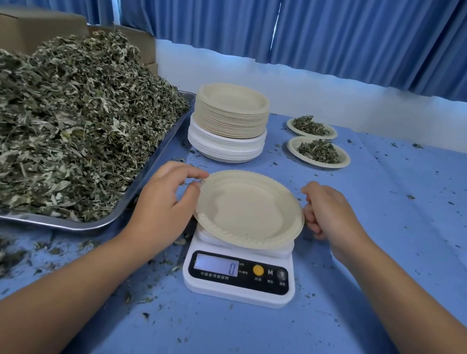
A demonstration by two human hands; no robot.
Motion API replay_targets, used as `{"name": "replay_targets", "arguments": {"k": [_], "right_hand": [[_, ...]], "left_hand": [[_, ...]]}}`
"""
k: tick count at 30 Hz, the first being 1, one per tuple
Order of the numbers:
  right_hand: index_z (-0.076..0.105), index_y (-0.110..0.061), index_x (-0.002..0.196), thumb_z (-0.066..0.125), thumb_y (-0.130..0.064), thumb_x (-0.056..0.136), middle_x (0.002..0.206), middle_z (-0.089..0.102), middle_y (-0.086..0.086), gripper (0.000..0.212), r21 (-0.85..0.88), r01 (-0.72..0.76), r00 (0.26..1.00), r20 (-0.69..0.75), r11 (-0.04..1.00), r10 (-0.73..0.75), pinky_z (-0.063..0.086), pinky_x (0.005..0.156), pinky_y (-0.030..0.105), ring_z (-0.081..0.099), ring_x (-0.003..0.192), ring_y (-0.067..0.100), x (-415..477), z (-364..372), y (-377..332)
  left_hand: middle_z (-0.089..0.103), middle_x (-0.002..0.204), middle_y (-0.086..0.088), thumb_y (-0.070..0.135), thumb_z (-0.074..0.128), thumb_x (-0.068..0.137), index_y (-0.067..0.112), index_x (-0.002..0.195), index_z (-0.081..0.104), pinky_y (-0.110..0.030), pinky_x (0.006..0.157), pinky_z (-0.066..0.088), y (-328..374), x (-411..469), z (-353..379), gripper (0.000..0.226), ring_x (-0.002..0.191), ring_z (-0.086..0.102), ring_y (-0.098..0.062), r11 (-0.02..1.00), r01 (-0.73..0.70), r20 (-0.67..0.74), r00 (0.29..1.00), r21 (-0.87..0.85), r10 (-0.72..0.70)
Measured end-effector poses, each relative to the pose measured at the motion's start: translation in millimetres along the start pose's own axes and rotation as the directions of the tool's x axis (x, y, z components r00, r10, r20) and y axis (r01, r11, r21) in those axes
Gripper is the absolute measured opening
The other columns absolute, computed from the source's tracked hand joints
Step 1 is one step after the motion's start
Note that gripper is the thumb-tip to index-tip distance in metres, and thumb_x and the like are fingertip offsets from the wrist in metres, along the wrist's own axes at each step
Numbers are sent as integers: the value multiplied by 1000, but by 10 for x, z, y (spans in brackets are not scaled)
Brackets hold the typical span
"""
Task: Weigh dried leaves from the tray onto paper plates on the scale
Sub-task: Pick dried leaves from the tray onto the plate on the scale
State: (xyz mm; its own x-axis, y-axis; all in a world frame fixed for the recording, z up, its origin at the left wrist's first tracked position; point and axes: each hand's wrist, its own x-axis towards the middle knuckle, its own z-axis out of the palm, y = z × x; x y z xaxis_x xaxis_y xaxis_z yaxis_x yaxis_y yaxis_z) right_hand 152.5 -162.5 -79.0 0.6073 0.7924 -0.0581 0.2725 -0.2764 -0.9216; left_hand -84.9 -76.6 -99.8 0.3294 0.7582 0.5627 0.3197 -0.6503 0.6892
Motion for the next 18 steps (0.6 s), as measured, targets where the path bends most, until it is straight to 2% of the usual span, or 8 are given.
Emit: {"name": "replay_targets", "arguments": {"k": [3, 8, 11, 15, 18], "right_hand": [[42, -21, 72, 49, -36, 83, 44, 35, -7, 20, 28, -33, 999, 13, 999, 32, 24, 39, 23, 27, 40, 15, 5, -8, -3], [42, -23, 69, 48, -35, 84, 45, 33, -6, 20, 39, -40, 999, 14, 998, 39, 23, 37, 20, 26, 39, 14, -21, -22, 25], [38, -21, 66, 46, -32, 85, 51, 30, -2, 24, 65, -33, 999, 4, 997, 33, 19, 39, 20, 21, 41, 15, -69, -45, 99], [23, -20, 68, 44, -28, 84, 58, 23, 2, 28, 68, 64, 998, -31, 996, -62, 14, 43, 26, 15, 49, 17, -204, -102, 227], [18, -19, 66, 42, -24, 85, 63, 17, 5, 31, 58, 159, 987, -48, 986, -156, 12, 48, 31, 13, 55, 17, -296, -126, 283]], "left_hand": [[51, 104, 21, 12, 50, 95, 20, 107, 66, -2, 81, 35, -7, 7, 1, 21, 101, 50, -1, 1000, 1, -5, 1000, 0, -1], [50, 104, 24, 13, 49, 95, 21, 107, 65, -3, 82, 36, -17, 11, -6, 21, 102, 51, -4, 1000, 3, 4, 1000, -1, -3], [51, 104, 19, 12, 48, 95, 21, 107, 65, -3, 83, 35, -19, 11, -4, 22, 104, 50, -4, 1000, 11, 6, 1000, -5, -11], [53, 106, 13, 11, 48, 95, 21, 107, 64, -3, 84, 35, -17, 12, 5, 22, 104, 49, -2, 1000, 20, 3, 1000, -16, -20], [52, 104, 20, 11, 47, 95, 23, 106, 64, -2, 84, 34, -20, 13, 7, 23, 104, 49, 0, 999, 33, -9, 999, -33, -33]]}}
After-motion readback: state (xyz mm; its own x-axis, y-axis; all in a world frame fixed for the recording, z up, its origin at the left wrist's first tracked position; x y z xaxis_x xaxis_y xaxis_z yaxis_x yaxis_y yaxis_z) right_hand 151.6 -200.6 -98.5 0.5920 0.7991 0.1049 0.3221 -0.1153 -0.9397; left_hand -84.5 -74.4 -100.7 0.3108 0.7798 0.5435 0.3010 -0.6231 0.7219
